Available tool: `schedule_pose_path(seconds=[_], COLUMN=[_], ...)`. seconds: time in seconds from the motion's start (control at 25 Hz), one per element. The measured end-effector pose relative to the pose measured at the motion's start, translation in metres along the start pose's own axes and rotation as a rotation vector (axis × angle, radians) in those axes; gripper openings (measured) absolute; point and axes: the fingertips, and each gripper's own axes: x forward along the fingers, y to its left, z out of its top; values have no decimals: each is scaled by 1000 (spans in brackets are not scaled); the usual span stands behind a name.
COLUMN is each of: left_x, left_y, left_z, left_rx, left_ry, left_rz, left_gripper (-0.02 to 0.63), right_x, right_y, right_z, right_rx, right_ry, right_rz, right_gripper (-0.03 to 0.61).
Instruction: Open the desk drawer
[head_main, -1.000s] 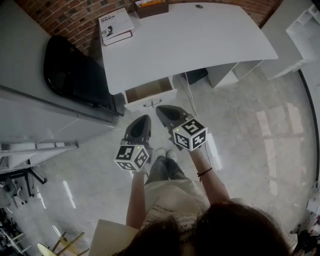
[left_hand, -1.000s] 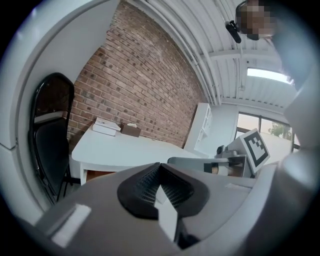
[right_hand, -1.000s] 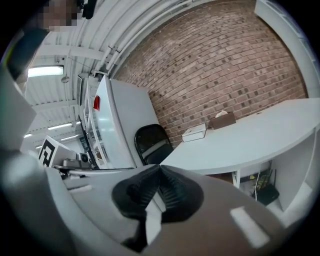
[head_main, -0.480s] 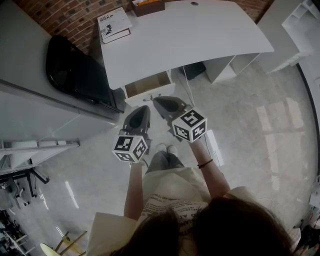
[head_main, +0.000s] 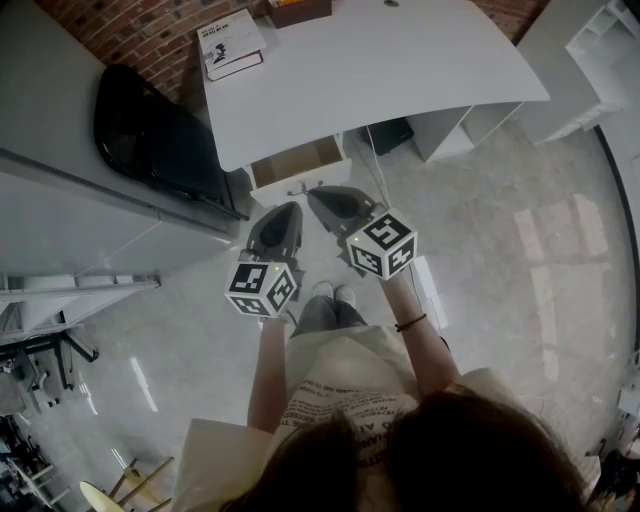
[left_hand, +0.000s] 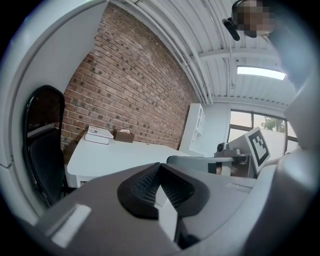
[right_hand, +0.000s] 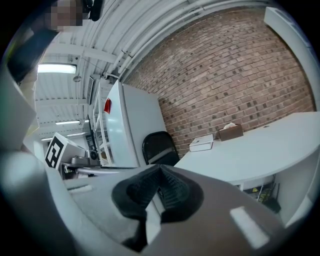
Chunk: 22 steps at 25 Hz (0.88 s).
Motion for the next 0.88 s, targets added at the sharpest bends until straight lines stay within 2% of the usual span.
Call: schedule_pose_path(seconds=[0.88], left_x=[0], left_y=[-1], left_z=[-10], left_rx=[-12], left_ry=[19], left_rz=[-3], left_gripper=[-1], right_x=[-2], right_y=[-9], right_z=[-18], right_rx=[28], right_ry=[27], right_rz=[-12], right_gripper=[2])
